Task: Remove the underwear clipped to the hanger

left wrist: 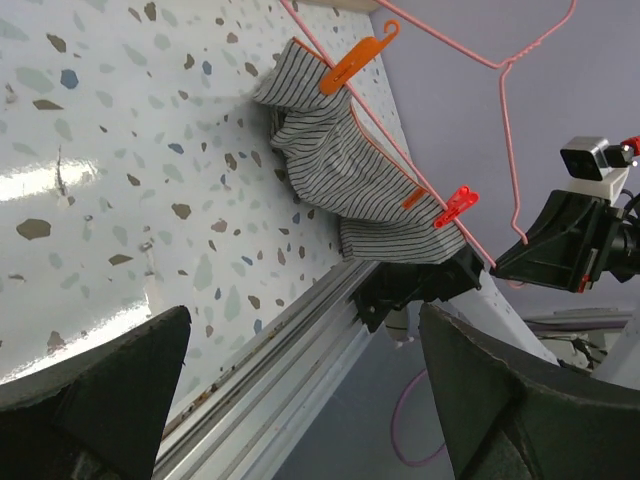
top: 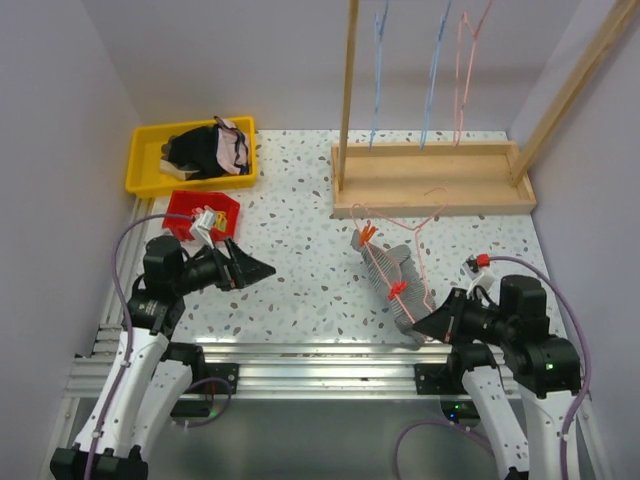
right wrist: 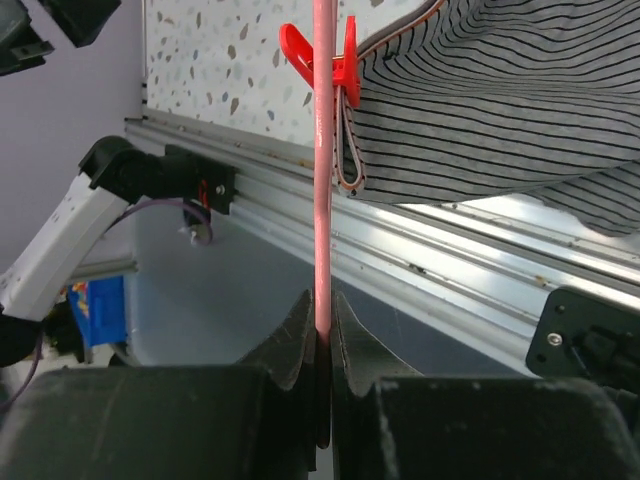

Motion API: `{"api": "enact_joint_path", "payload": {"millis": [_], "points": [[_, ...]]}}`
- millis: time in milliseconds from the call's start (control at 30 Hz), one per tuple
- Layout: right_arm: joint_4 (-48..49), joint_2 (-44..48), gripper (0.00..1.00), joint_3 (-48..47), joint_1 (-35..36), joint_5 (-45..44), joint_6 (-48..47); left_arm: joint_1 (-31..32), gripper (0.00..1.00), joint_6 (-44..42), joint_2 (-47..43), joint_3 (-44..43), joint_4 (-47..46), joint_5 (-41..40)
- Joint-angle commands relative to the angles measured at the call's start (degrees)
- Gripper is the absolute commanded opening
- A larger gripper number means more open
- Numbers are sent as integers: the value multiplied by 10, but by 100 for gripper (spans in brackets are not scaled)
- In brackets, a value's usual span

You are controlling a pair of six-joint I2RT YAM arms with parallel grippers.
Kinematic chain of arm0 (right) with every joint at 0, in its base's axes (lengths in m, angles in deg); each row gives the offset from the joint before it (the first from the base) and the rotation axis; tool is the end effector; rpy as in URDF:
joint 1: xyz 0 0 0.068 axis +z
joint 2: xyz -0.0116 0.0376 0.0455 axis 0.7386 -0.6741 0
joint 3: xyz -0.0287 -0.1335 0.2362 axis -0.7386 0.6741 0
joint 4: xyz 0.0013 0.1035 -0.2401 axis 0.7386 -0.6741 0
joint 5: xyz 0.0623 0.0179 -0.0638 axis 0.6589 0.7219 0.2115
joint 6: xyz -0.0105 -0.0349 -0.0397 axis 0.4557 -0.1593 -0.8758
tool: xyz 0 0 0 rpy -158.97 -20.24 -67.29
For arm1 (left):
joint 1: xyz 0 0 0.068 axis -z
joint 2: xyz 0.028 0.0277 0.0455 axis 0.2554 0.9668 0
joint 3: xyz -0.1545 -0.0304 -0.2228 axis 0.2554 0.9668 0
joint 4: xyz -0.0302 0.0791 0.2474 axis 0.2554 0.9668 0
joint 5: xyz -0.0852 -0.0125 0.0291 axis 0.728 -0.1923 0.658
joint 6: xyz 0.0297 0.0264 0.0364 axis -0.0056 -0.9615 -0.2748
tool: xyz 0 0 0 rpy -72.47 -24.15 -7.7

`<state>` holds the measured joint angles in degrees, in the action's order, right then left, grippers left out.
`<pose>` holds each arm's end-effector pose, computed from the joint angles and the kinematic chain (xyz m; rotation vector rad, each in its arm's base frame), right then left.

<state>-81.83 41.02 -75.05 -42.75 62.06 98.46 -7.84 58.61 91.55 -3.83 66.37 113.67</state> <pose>0.0303 0.0234 0.3184 0.1256 2.3588 0.9983 0.1336 -0.0416 0.2816 -0.0526 2.0798 -1.2978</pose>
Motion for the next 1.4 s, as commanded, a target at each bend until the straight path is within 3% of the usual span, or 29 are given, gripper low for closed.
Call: {"api": "enact_joint_path", "payload": {"millis": [0, 267, 533, 633, 733, 767, 967, 1100, 1367], "points": [[22, 11, 0, 23, 1, 81, 12, 14, 100, 82, 23, 34, -124, 41], [11, 22, 0, 70, 1, 83, 4, 111, 100, 190, 120, 43, -285, -35], [-9, 19, 0, 92, 9, 50, -16, 304, 100, 200, 345, -106, -312, -144], [-18, 15, 0, 93, 10, 32, -24, 363, 100, 173, 390, -170, -297, -186], [-25, 13, 0, 86, 10, 18, -29, 413, 100, 115, 422, -239, -234, -256], [-26, 12, 0, 86, 10, 18, -30, 427, 100, 79, 429, -259, -174, -279], [-19, -3, 0, 79, 10, 10, -29, 517, 98, -37, 507, -363, -79, -384], [-14, -13, 0, 70, 10, 10, -28, 557, 88, -104, 546, -389, -77, -408], [-15, -16, 0, 57, 10, 13, -26, 569, 85, -147, 565, -352, -140, -372]]}}
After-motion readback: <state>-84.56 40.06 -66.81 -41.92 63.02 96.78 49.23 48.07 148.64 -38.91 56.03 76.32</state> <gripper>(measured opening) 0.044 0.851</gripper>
